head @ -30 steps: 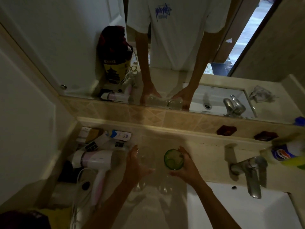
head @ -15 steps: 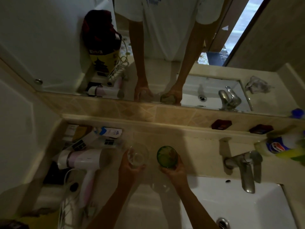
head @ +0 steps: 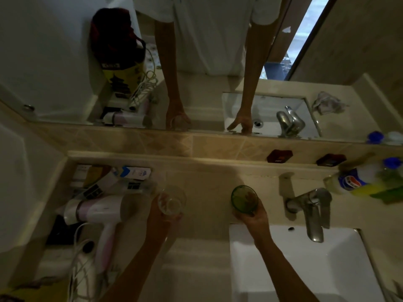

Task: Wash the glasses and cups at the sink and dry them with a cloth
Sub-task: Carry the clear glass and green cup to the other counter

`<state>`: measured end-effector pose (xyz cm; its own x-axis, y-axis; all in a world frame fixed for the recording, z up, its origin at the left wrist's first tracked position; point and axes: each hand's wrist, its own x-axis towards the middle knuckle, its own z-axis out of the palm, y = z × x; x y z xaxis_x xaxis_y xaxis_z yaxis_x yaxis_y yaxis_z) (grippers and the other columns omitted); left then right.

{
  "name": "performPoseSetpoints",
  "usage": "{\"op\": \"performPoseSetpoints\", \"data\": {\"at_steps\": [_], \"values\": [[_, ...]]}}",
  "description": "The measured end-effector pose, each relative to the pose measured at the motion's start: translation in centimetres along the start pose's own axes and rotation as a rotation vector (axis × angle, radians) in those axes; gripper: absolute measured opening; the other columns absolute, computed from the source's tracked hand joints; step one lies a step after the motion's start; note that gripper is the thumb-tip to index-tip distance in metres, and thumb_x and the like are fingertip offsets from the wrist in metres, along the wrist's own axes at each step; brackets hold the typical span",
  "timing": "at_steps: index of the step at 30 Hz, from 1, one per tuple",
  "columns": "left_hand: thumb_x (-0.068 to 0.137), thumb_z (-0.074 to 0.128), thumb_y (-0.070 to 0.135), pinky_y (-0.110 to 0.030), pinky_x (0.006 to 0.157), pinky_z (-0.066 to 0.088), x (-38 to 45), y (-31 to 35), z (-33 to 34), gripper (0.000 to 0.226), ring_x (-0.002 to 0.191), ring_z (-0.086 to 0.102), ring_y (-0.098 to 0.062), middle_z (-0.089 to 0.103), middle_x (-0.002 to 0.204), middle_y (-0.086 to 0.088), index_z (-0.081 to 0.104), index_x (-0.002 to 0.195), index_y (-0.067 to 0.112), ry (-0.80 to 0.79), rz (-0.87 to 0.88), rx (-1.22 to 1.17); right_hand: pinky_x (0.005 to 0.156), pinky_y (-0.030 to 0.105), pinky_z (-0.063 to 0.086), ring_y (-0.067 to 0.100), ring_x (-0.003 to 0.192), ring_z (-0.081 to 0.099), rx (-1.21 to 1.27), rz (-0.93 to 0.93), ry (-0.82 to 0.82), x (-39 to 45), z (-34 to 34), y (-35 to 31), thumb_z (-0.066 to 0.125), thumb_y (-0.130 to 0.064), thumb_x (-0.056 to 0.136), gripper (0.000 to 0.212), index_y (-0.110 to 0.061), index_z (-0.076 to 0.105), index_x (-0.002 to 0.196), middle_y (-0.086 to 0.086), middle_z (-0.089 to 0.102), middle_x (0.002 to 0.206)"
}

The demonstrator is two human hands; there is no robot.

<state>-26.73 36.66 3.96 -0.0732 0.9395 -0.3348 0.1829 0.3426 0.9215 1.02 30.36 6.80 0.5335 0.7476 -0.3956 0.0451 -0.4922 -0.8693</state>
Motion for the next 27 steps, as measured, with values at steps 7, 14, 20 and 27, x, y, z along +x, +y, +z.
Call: {"op": "performPoseSetpoints", "data": {"at_steps": [7, 14, 20, 27], "values": [[0.065, 0.077, -0.026, -0.025, 0.062, 0.062, 0.4, 0.1, 0.1, 0.082, 0.119, 0.055, -0.036, 0.055, 0.122, 0.000, 0.047, 0.130, 0.014, -0.009, -0.040, -0.087, 0.103, 0.051, 0.047, 0.027, 0.116, 0.058, 0.036, 0.029, 0.030, 0.6, -3.3, 0.3, 0.090, -0.010, 0.062, 0.078, -0.022, 0.054, 0.129, 0.001, 0.062, 0.122], [0.055, 0.087, -0.016, -0.026, 0.073, 0.060, -1.0, 2.5, 3.0, 0.075, 0.101, 0.059, -0.029, 0.057, 0.112, -0.011, 0.050, 0.118, 0.001, -0.026, -0.044, -0.028, 0.096, 0.044, 0.051, 0.022, 0.116, 0.056, 0.080, 0.020, -0.069, 1.2, -4.2, 0.3, 0.082, 0.011, 0.063, 0.095, -0.025, 0.043, 0.141, 0.001, 0.056, 0.130], [0.063, 0.085, 0.006, -0.031, 0.079, 0.061, -0.5, 2.1, 2.2, 0.079, 0.101, 0.070, -0.009, 0.070, 0.114, 0.006, 0.053, 0.135, 0.017, -0.114, 0.050, -0.048, 0.074, 0.019, 0.048, 0.007, 0.097, 0.056, 0.080, 0.027, -0.065, 1.3, -4.8, -0.3, 0.077, 0.015, 0.068, 0.075, -0.027, 0.049, 0.123, -0.015, 0.056, 0.108], [0.058, 0.089, 0.038, -0.059, 0.088, 0.057, 1.6, 0.3, 2.2, 0.074, 0.105, 0.070, -0.030, 0.072, 0.114, -0.010, 0.065, 0.124, 0.013, -0.094, 0.057, 0.113, 0.085, 0.029, 0.054, 0.021, 0.109, 0.060, 0.086, 0.021, -0.005, 0.8, -4.8, 0.8, 0.081, 0.009, 0.068, 0.078, -0.018, 0.049, 0.133, 0.001, 0.059, 0.123]]}}
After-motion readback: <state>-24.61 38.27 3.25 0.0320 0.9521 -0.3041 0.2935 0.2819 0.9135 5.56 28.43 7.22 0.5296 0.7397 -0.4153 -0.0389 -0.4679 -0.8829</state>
